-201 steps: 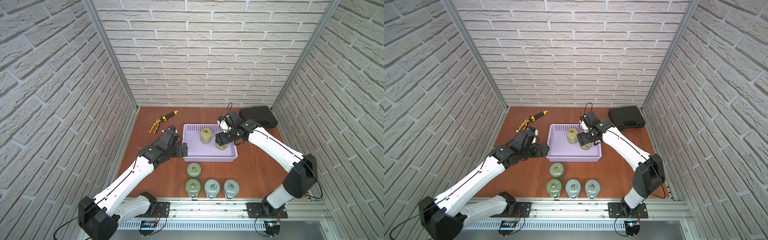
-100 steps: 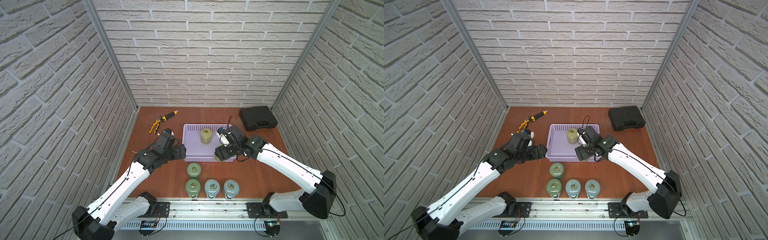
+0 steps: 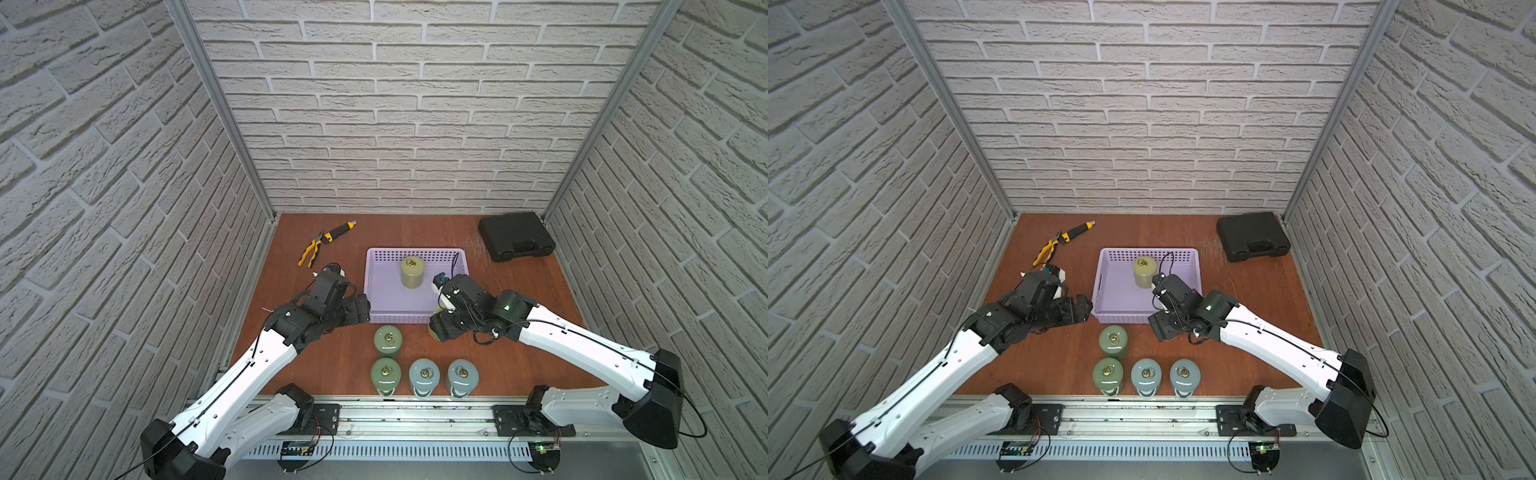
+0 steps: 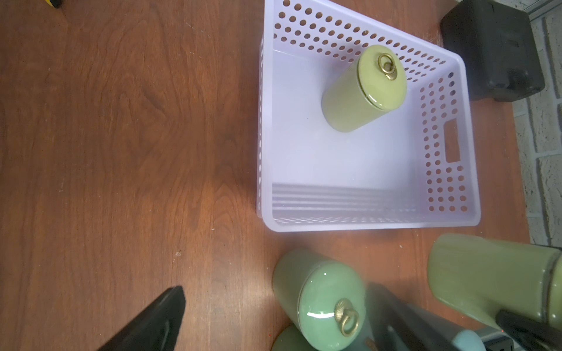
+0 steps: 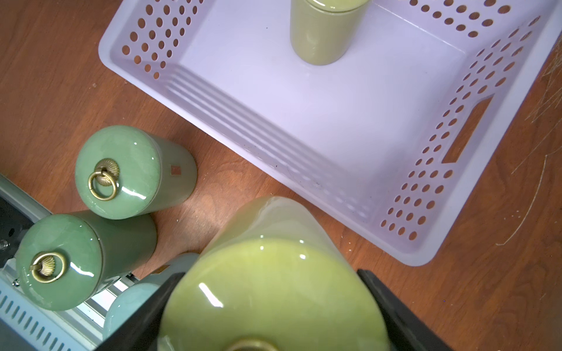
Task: Take the tea canister out of the basket
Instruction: Place the tea canister at the center of the board.
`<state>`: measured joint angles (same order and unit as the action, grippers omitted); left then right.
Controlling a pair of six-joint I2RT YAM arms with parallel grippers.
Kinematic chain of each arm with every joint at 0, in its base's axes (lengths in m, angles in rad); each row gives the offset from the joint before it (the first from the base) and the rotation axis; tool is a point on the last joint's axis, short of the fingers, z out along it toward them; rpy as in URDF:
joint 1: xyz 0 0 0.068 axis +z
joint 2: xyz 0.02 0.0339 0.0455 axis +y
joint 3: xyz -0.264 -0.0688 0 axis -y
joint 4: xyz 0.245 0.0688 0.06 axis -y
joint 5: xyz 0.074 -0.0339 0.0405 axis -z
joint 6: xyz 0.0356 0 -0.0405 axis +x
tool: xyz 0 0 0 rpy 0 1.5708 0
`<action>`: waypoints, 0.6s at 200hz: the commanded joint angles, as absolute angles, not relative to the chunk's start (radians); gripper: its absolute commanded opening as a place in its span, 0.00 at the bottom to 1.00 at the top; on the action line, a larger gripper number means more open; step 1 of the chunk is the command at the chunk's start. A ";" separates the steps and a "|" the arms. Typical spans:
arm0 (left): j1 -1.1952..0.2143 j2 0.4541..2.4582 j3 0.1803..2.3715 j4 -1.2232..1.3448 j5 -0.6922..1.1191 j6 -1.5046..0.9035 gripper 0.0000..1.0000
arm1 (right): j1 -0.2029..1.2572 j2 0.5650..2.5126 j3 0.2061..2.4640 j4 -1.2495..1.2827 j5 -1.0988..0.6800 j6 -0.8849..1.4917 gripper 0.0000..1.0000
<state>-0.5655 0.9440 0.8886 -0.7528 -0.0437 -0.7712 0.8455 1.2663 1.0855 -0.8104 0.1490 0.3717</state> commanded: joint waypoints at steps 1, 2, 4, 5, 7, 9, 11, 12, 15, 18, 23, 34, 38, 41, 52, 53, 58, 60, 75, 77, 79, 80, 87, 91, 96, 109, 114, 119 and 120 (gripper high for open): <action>-0.561 0.933 0.877 -0.746 -0.043 -0.773 0.98 | 0.879 1.231 1.091 -0.714 0.197 0.417 0.44; -0.560 0.933 0.877 -0.746 -0.043 -0.773 0.98 | 0.880 1.232 1.092 -0.714 0.197 0.418 0.44; -0.560 0.933 0.878 -0.744 -0.042 -0.773 0.98 | 0.883 1.233 1.092 -0.713 0.199 0.420 0.44; -0.560 0.933 0.878 -0.743 -0.043 -0.773 0.98 | 0.884 1.233 1.091 -0.712 0.200 0.420 0.44; -0.560 0.932 0.878 -0.743 -0.042 -0.773 0.98 | 0.886 1.234 1.092 -0.711 0.201 0.421 0.44; -0.560 0.934 0.878 -0.743 -0.041 -0.772 0.98 | 0.888 1.235 1.092 -0.710 0.202 0.422 0.44; -0.561 0.933 0.878 -0.744 -0.041 -0.772 0.98 | 0.890 1.235 1.093 -0.708 0.202 0.424 0.44; -0.560 0.934 0.878 -0.743 -0.042 -0.772 0.98 | 0.891 1.236 1.093 -0.707 0.203 0.425 0.44; -0.560 0.934 0.878 -0.743 -0.042 -0.772 0.98 | 0.894 1.239 1.093 -0.706 0.204 0.427 0.44; -0.560 0.934 0.878 -0.743 -0.042 -0.772 0.98 | 0.897 1.240 1.094 -0.704 0.206 0.430 0.44; -0.560 0.935 0.877 -0.744 -0.041 -0.771 0.98 | 0.901 1.245 1.095 -0.703 0.208 0.433 0.44; -0.561 0.935 0.878 -0.744 -0.041 -0.771 0.98 | 0.911 1.253 1.098 -0.698 0.213 0.438 0.44; -0.560 0.936 0.878 -0.743 -0.040 -0.772 0.98 | 0.915 1.257 1.099 -0.697 0.215 0.438 0.44; -0.560 0.936 0.877 -0.743 -0.040 -0.772 0.98 | 0.916 1.259 1.100 -0.697 0.216 0.440 0.44; -0.560 0.936 0.877 -0.743 -0.041 -0.770 0.98 | 0.926 1.270 1.104 -0.696 0.220 0.445 0.44; -0.560 0.936 0.877 -0.743 -0.040 -0.770 0.98 | 0.927 1.270 1.104 -0.696 0.220 0.445 0.44; -0.560 0.935 0.876 -0.742 -0.041 -0.771 0.98 | 0.932 1.275 1.107 -0.695 0.222 0.448 0.44; -0.561 0.936 0.876 -0.742 -0.041 -0.769 0.98 | 0.933 1.278 1.107 -0.694 0.222 0.449 0.44; -0.560 0.935 0.877 -0.742 -0.041 -0.770 0.98 | 0.942 1.289 1.108 -0.686 0.221 0.461 0.44; -0.561 0.936 0.877 -0.742 -0.041 -0.770 0.98 | 0.944 1.291 1.108 -0.685 0.221 0.462 0.44; -0.560 0.935 0.877 -0.742 -0.040 -0.769 0.98 | 0.946 1.292 1.108 -0.684 0.221 0.463 0.44; -0.560 0.935 0.876 -0.742 -0.040 -0.770 0.98 | 0.947 1.293 1.108 -0.683 0.221 0.464 0.44; -0.560 0.937 0.877 -0.742 -0.040 -0.769 0.98 | 0.953 1.298 1.107 -0.679 0.222 0.468 0.44; -0.560 0.937 0.876 -0.742 -0.041 -0.769 0.98 | 0.956 1.301 1.105 -0.677 0.222 0.470 0.44; -0.560 0.937 0.876 -0.742 -0.041 -0.769 0.98 | 0.961 1.304 1.106 -0.674 0.222 0.474 0.44; -0.561 0.937 0.877 -0.741 -0.040 -0.769 0.98 | 0.970 1.314 1.104 -0.665 0.222 0.480 0.44; -0.560 0.937 0.877 -0.742 -0.039 -0.769 0.98 | 0.975 1.318 1.102 -0.661 0.224 0.482 0.44; -0.560 0.937 0.876 -0.743 -0.040 -0.767 0.98 | 0.979 1.322 1.103 -0.660 0.224 0.484 0.44; -0.561 0.937 0.876 -0.744 -0.040 -0.768 0.98 | 0.979 1.323 1.103 -0.660 0.225 0.484 0.44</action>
